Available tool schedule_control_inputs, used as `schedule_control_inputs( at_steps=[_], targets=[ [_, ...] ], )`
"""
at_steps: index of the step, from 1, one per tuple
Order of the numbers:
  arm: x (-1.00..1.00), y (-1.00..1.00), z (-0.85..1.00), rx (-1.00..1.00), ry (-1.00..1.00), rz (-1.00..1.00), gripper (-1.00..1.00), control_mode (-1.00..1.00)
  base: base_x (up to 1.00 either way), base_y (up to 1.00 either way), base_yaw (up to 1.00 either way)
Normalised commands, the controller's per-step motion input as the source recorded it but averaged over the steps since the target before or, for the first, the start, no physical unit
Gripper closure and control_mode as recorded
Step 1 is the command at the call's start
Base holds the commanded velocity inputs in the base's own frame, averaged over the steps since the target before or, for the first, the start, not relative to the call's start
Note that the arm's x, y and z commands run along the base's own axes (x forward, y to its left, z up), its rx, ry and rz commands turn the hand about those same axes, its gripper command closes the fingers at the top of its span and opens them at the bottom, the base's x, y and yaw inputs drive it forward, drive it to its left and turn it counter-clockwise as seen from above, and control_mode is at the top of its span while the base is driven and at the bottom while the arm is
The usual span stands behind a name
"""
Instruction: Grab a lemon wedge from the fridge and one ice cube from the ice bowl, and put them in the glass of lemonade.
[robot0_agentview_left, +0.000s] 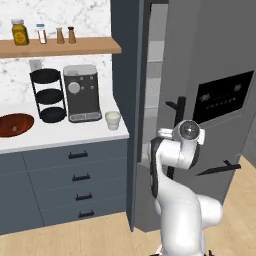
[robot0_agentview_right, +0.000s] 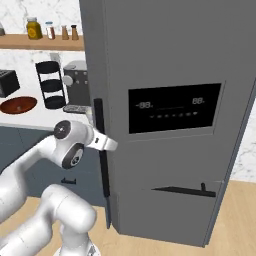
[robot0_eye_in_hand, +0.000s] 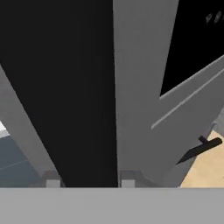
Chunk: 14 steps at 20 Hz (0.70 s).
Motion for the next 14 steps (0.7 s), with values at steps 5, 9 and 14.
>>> schedule_control_inputs(
  at_steps=[5,9,14],
  targets=[
    [-1.0,-0.68,0.28,0.09,0.42,-0.11,1.0,-1.0,0.0,0.0,0.0],
    [-1.0,-0.93,0.11,0.11,0.34,-0.09,1.0,-1.0,0.0,0.0,0.0],
    [-1.0,-1.0,0.04,0.11,0.24,-0.08,1.0,-1.0,0.0,0.0,0.0]
  ],
)
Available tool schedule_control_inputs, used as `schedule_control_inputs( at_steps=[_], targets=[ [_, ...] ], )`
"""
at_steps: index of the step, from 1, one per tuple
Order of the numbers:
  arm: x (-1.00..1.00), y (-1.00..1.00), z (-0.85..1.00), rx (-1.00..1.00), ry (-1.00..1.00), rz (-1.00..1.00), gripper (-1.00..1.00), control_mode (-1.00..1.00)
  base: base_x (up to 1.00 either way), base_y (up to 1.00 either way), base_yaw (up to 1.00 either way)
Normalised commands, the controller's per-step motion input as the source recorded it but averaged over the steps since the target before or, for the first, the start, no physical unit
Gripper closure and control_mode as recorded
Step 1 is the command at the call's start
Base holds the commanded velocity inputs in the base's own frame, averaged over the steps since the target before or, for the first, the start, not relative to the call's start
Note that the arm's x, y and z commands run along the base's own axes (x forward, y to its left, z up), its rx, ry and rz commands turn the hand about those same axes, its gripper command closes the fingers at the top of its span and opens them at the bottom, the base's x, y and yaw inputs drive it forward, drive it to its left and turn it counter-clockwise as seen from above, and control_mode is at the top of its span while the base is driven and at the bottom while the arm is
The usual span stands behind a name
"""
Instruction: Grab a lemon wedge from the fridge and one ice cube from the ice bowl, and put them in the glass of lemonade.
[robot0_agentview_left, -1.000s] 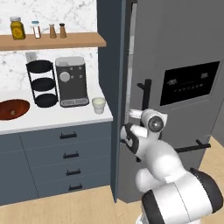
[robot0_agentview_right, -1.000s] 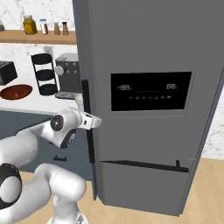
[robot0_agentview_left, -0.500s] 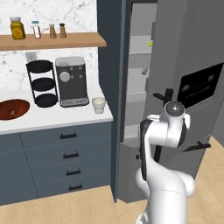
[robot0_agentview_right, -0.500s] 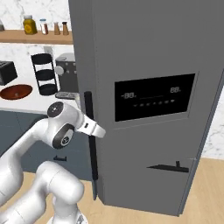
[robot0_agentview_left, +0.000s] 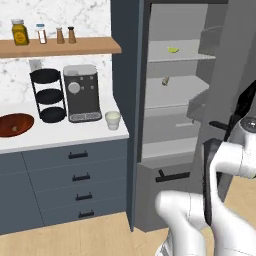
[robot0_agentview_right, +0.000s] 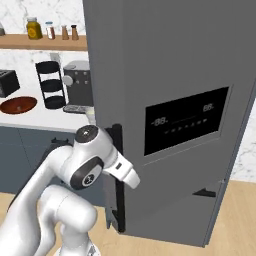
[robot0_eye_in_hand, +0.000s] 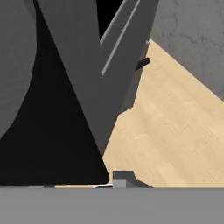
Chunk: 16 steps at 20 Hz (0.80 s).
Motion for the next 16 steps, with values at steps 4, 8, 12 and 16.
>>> schedule_control_inputs(
  at_steps=[4,8,12,16],
  targets=[
    [-1.0,-1.0,0.0,0.09,0.12,-0.11,1.0,-1.0,0.0,0.0,0.0],
    [-1.0,-0.88,0.07,0.08,0.1,-0.09,1.0,-1.0,0.0,0.0,0.0],
    [-0.99,-0.12,0.48,0.0,0.03,-0.01,1.0,-1.0,0.0,0.0,0.0],
    [-0.98,0.33,0.93,-0.12,0.0,0.0,-1.0,-1.0,0.0,0.0,0.0]
  ],
)
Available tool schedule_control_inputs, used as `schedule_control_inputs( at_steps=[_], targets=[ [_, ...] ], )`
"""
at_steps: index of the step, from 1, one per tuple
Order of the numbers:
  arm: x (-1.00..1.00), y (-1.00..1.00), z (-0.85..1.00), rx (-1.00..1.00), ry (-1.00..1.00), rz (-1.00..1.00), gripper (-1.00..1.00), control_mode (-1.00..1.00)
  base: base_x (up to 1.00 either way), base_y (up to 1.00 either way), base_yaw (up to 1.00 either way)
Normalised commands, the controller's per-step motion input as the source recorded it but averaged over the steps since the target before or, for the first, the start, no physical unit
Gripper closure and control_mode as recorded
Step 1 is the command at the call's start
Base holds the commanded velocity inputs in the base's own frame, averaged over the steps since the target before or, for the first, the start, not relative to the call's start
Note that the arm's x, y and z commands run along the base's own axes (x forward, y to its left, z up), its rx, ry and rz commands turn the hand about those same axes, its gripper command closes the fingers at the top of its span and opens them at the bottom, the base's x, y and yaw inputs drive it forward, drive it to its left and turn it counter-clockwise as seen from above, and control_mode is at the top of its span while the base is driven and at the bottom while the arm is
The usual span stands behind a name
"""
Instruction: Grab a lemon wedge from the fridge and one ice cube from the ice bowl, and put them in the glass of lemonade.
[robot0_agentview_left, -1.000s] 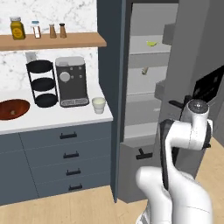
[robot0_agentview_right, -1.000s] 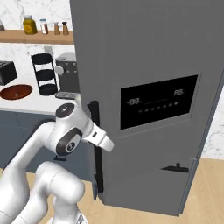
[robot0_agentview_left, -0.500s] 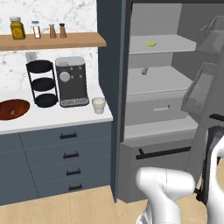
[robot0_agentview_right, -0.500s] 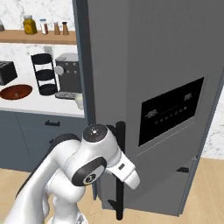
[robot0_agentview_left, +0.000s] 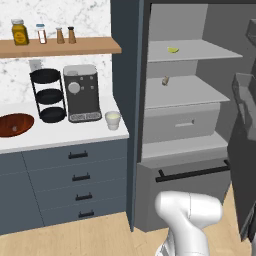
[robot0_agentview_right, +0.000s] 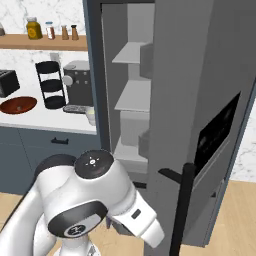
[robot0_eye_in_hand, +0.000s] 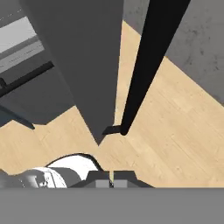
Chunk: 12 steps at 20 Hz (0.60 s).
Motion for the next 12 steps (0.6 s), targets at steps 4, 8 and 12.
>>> schedule_control_inputs(
  at_steps=[4,8,12],
  targets=[
    [-0.78,0.78,0.94,-0.24,-0.01,0.0,-1.0,-1.0,0.0,0.0,0.0],
    [0.02,0.88,0.79,-0.21,0.0,0.0,-1.0,-1.0,0.0,0.0,0.0],
    [0.81,0.56,0.67,-0.09,0.0,0.0,-1.0,-1.0,0.0,0.0,0.0]
  ],
)
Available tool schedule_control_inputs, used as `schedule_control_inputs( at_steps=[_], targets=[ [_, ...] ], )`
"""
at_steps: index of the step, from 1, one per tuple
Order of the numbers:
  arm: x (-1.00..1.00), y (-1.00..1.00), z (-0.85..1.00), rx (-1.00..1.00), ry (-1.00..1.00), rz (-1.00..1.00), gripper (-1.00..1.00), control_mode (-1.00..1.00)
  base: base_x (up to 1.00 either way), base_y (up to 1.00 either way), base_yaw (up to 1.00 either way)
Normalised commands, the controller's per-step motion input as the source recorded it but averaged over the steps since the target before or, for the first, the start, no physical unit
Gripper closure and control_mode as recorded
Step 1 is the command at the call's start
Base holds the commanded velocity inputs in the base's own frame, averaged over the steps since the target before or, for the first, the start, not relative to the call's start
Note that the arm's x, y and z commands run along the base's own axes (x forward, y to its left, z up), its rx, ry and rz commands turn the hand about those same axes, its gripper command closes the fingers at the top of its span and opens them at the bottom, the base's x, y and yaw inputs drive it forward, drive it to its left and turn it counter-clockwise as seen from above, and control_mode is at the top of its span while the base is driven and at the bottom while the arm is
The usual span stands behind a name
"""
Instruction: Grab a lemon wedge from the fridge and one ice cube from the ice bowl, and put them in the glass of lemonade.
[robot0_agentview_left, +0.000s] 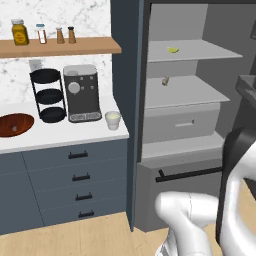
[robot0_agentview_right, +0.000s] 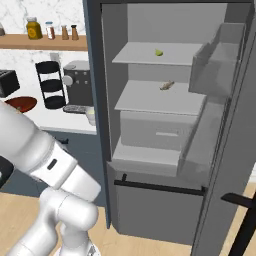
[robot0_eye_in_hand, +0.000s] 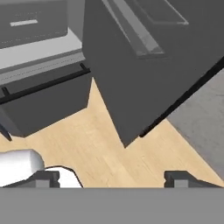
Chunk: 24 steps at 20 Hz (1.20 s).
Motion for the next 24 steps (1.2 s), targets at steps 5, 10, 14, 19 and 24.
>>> schedule_control_inputs(
  at_steps=[5,10,14,19,24],
  targets=[
    [1.0,0.18,-0.03,0.0,0.01,0.13,-1.0,-1.0,0.0,0.0,0.0],
    [1.0,0.46,-0.84,0.0,0.03,0.15,-1.0,-1.0,0.0,0.0,0.0],
    [1.0,0.88,-0.98,0.06,0.0,0.15,-1.0,-1.0,0.0,0.0,0.0],
    [0.86,0.77,-0.77,0.16,-0.02,0.22,-1.0,-1.0,0.0,0.0,0.0],
    [0.31,0.46,-0.56,0.19,-0.07,0.27,-1.0,-1.0,0.0,0.0,0.0]
  ],
)
